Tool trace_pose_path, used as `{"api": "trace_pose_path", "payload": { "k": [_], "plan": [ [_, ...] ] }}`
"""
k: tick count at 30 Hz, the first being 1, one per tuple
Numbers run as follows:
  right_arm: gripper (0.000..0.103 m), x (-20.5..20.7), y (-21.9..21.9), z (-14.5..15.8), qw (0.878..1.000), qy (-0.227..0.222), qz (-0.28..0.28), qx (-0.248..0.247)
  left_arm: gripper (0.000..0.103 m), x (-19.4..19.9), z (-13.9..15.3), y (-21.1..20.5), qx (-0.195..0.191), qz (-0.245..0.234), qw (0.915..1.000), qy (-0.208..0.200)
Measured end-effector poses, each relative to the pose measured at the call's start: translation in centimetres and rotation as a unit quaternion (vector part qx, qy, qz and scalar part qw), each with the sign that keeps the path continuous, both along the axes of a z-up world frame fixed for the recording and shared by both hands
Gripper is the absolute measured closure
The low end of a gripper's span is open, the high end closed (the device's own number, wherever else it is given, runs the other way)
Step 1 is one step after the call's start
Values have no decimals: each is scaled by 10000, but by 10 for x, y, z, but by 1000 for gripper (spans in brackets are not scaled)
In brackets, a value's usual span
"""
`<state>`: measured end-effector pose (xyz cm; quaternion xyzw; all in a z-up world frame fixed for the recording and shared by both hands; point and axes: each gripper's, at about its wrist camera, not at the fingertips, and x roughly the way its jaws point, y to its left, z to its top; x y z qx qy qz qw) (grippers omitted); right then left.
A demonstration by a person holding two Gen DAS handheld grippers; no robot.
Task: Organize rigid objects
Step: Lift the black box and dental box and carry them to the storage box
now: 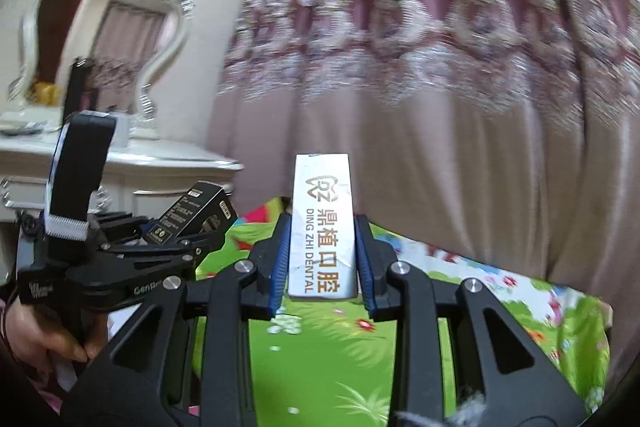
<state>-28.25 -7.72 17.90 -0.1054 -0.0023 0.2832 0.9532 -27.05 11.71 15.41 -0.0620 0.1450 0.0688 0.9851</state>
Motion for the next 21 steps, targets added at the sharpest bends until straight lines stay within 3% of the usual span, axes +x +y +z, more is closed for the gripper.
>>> {"api": "trace_pose_path", "payload": {
  "k": [6, 11, 18, 21],
  "plan": [
    [69, -21, 53, -1, 9949, -384, 816, -457, 63, -34, -5, 51, -30, 869, 9962, -39],
    [69, -33, 96, -12, 9855, -320, 1469, -790, 63, -52, -23, 93, -329, 1400, 9890, 343],
    [69, -27, 159, -36, 9620, 636, 2326, -1281, 63, -74, -59, 147, -1011, 2011, 9699, 932],
    [69, -18, 190, -51, 9451, 1213, 2615, -1536, 63, -82, -73, 165, -1224, 2283, 9593, 1121]
  ]
}}
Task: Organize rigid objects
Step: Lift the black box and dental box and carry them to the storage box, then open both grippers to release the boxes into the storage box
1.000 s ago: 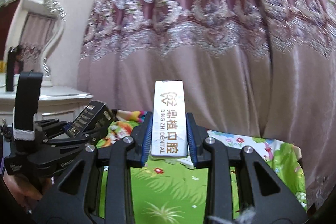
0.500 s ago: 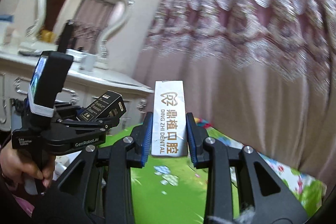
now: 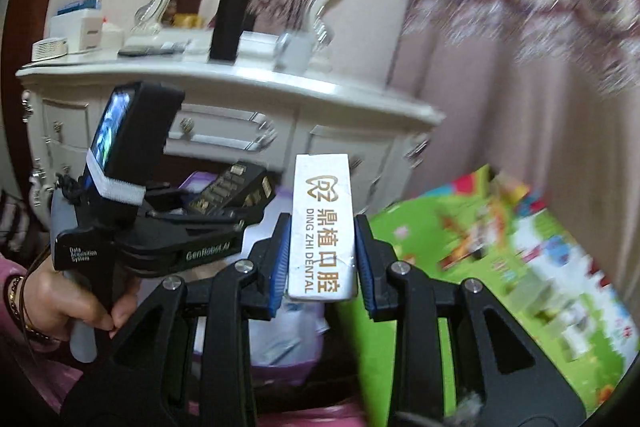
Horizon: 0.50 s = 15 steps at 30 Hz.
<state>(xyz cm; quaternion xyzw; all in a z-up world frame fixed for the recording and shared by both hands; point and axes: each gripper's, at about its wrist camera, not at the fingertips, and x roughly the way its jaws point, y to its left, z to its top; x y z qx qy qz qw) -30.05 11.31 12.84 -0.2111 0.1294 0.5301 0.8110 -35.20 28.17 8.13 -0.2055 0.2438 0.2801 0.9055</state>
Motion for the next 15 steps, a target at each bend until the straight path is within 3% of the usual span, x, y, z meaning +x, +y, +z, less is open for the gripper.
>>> {"api": "trace_pose_path", "payload": {
  "k": [8, 10, 12, 13, 15],
  "plan": [
    [69, 5, 57, -39, 9941, 738, 423, -675, 58, -12, -28, 28, -526, 482, 9968, 350],
    [66, 5, 62, -48, 9925, 815, 471, -781, 28, -11, -32, 34, -675, 559, 9953, 421],
    [60, 6, 63, -54, 9931, 769, 326, -829, 15, -16, -35, 40, -881, 702, 9928, 414],
    [48, 9, 59, -56, 9929, 837, 296, -787, 15, -18, -36, 41, -962, 717, 9922, 337],
    [36, 17, 49, -57, 9905, 1166, 301, -661, 14, -21, -36, 42, -1045, 750, 9913, 277]
  ]
}}
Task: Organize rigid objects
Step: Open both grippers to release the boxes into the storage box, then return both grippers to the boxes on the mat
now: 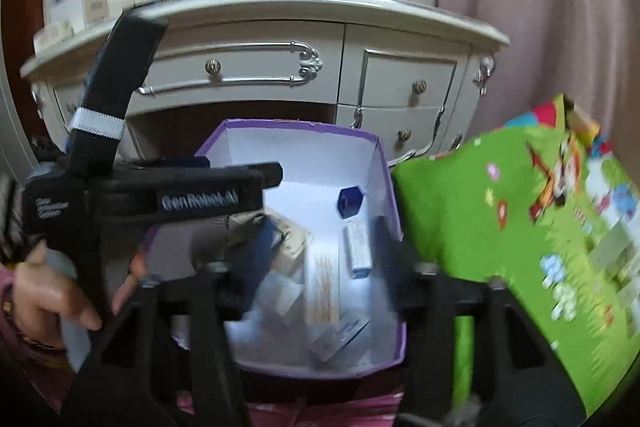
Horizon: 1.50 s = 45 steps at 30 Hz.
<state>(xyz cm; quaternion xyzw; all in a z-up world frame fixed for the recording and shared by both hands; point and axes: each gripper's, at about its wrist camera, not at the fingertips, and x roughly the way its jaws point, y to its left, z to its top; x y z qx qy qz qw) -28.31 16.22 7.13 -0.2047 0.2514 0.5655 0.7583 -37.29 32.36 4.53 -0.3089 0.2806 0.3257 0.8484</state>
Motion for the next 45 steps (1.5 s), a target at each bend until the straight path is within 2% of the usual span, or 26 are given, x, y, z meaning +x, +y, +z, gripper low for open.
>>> {"api": "trace_pose_path", "payload": {
  "k": [8, 13, 17, 19, 21, 23, 26, 27, 28, 29, 32, 35, 37, 38, 39, 41, 45],
  "plan": [
    [33, 33, -47, 10, 9965, 323, -683, 370, 14, 19, 5, -17, 109, -397, 9991, 130],
    [25, 62, -84, 15, 9896, 422, -1279, 512, 14, 34, 11, -34, 309, -657, 9972, 205],
    [15, 92, -129, 9, 9811, 291, -1892, 291, 14, 51, 9, -53, 309, -946, 9947, 256],
    [15, 112, -161, 0, 9703, 353, -2390, 92, 14, 69, 7, -71, 343, -1281, 9906, 325],
    [15, 134, -197, -12, 9542, 545, -2942, -18, 14, 98, 3, -95, 284, -1810, 9821, 440],
    [15, 154, -226, -20, 9362, 645, -3451, -169, 14, 131, 1, -121, 216, -2425, 9684, 531],
    [15, 188, -270, -26, 9127, 748, -4010, -239, 14, 189, -3, -167, 233, -3407, 9376, 655],
    [15, 197, -278, -28, 9071, 745, -4134, -259, 14, 203, -4, -179, 274, -3600, 9301, 672],
    [15, 209, -288, -28, 9013, 740, -4260, -276, 14, 229, -6, -196, 386, -3886, 9179, 706],
    [15, 218, -294, -27, 8995, 746, -4297, -265, 14, 248, -7, -207, 480, -4028, 9111, 735],
    [15, 246, -299, -23, 9043, 632, -4213, -281, 14, 298, -9, -231, 931, -4238, 8978, 756],
    [15, 272, -284, -18, 9277, 321, -3703, -362, 14, 337, -21, -240, 1415, -4306, 8852, 1045],
    [15, 293, -266, -15, 9439, 9, -3243, -620, 14, 352, -34, -238, 1522, -4347, 8781, 1299],
    [15, 304, -257, -14, 9496, -180, -3010, -854, 9, 357, -43, -235, 1492, -4341, 8778, 1369],
    [15, 317, -246, -12, 9533, -394, -2755, -1171, 2, 358, -45, -228, 1299, -4320, 8827, 1314],
    [15, 337, -231, -11, 9570, -643, -2367, -1551, 0, 357, -46, -221, 1079, -4334, 8864, 1213],
    [14, 376, -202, -7, 9622, -730, -1628, -2056, 0, 357, -49, -228, 1246, -4349, 8815, 1355]
  ]
}}
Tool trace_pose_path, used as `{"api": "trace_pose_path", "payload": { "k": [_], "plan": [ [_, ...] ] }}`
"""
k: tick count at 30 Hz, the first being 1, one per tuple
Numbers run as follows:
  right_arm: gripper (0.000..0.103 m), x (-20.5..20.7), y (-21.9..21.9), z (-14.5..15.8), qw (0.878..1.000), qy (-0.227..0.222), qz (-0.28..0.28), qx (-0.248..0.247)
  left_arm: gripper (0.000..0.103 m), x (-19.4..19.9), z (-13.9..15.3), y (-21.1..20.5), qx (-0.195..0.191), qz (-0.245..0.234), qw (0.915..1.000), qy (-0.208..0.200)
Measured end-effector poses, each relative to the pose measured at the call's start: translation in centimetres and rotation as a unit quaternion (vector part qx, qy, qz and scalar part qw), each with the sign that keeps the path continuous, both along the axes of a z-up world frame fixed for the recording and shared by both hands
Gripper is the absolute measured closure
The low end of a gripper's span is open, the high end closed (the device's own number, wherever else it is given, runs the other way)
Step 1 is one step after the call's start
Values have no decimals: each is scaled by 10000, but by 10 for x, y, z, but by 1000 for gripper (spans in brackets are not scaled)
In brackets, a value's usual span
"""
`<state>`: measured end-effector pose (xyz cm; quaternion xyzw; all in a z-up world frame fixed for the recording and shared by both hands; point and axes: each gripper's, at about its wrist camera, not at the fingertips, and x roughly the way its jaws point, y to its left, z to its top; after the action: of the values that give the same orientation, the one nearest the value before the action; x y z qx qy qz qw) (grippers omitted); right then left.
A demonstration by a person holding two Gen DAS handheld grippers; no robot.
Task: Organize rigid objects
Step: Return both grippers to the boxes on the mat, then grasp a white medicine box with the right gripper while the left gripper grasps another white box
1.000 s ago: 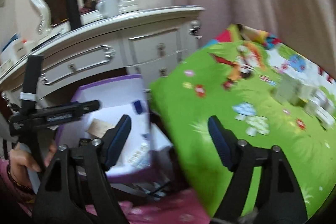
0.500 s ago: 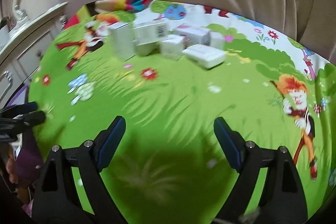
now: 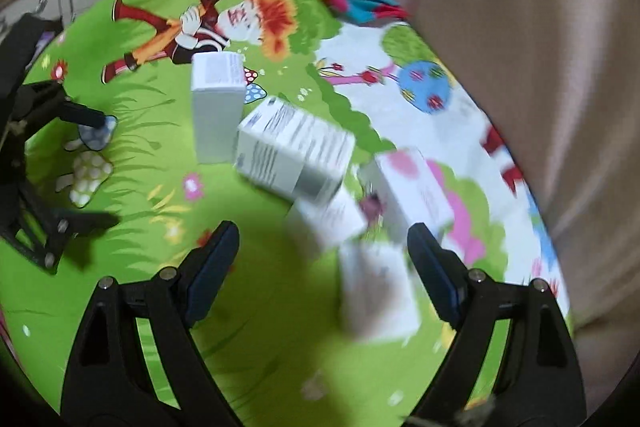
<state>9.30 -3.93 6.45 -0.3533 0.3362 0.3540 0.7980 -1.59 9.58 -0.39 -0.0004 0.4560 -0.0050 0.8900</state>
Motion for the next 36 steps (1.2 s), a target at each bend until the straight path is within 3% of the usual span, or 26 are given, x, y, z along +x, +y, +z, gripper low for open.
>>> {"api": "trace_pose_path", "payload": {
  "k": [4, 9, 12, 15, 18, 22, 24, 27, 29, 30, 33, 36],
  "plan": [
    [13, 23, 29, -4, 9979, 409, 408, -286, 0, -1, 0, -1, -41, -29, 10000, -2],
    [15, 24, 62, -18, 9854, 548, 1280, -975, 0, 0, 3, 0, -48, -15, 10000, -2],
    [19, 23, 62, -18, 9843, 484, 1395, -970, 0, -1, 2, 0, -47, -20, 10000, -2],
    [19, 12, 44, -10, 9871, 658, 1318, -629, 0, -1, 1, -1, -48, -16, 10000, -3],
    [19, -20, 17, 1, 9943, 541, 915, -116, 0, -1, 1, -1, -45, -16, 10000, -3],
    [18, -61, -42, -13, 9957, 865, -231, 226, 0, -1, 1, -1, -48, -28, 10000, -4],
    [17, -76, -74, -31, 9844, 1201, -1226, 375, 0, -1, 1, -1, -45, -27, 10000, -4],
    [17, -91, -110, -41, 9528, 2023, -2009, 1043, 0, 1, 1, -1, -46, -18, 10000, -3],
    [15, -104, -125, -41, 9342, 2469, -2063, 1538, 0, 1, 1, -1, -43, -20, 10000, -3],
    [14, -111, -129, -39, 9320, 2546, -1962, 1675, 0, 0, 1, -1, -44, -21, 10000, -4],
    [14, -121, -131, -36, 9447, 2292, -1654, 1664, 0, 0, 1, -1, -40, -15, 10000, -4],
    [14, -120, -125, -39, 9649, 1841, -1286, 1358, 0, -1, 1, -1, -44, -30, 10000, -5]
  ]
}}
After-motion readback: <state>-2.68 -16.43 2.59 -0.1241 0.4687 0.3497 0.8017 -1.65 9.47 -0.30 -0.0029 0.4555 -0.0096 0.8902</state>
